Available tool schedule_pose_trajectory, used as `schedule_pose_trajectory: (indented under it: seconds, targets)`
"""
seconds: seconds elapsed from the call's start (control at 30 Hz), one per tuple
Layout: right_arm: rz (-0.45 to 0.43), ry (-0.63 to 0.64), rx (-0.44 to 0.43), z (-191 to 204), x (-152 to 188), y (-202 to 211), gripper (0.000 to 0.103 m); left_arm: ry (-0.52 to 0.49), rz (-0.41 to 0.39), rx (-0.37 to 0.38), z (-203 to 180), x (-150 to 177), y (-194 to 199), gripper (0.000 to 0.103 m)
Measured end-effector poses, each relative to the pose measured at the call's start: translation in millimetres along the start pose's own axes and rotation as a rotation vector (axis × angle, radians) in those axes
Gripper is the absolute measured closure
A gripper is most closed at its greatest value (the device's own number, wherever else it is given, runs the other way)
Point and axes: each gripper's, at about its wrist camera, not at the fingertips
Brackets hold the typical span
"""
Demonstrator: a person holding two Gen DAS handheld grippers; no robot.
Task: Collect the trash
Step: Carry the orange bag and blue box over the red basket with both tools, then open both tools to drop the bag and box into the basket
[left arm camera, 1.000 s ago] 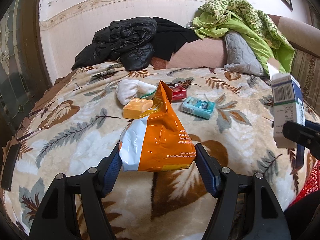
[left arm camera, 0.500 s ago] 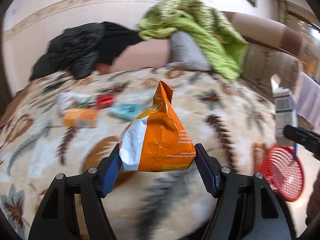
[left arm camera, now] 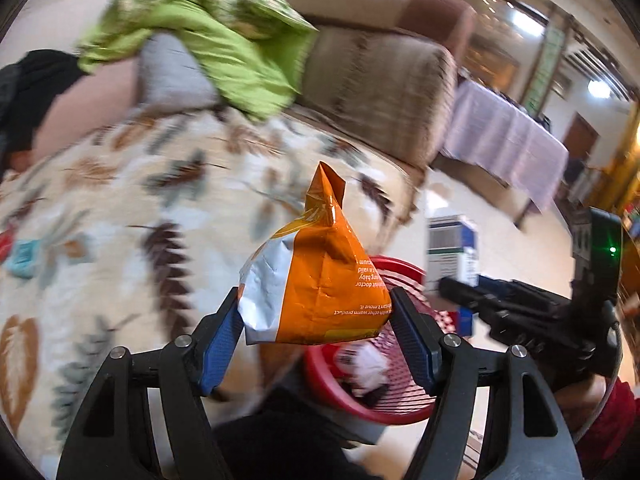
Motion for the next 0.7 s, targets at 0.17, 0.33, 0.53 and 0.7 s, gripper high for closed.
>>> schedule_pose_trajectory:
  seconds: [0.17,0.33,0.53,0.7]
  targets:
    - [0.063,-0.028,0.020,-19.7,10.9,-7.9,0.055,-0.049,0.084,0.036,-24.1,9.9,-27.6,0.030]
    - [0.044,-0.031,0.024,-18.9,7.9,-5.1,0.055,-0.044,0.064,-0.008,-17.3,12.5,-17.6,0.028]
    - [0.001,0.009,-0.004,8.9,-5.2,-8.3,0.055,0.030,0.039,-0.017,10.1,2.2,-6.6,0.024]
    - [-0.037,0.004,0.014,14.4,-17.3,-1.7,0.055,0.042,0.055,0.055,3.6,3.3,-9.1,0.024]
Point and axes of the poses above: each gripper's, at about its wrist camera, not at the fingertips, and y roughly against the way its jaws point, z to its left, x to its underside, and after that the axes turned 12 degrees about -z, right-handed
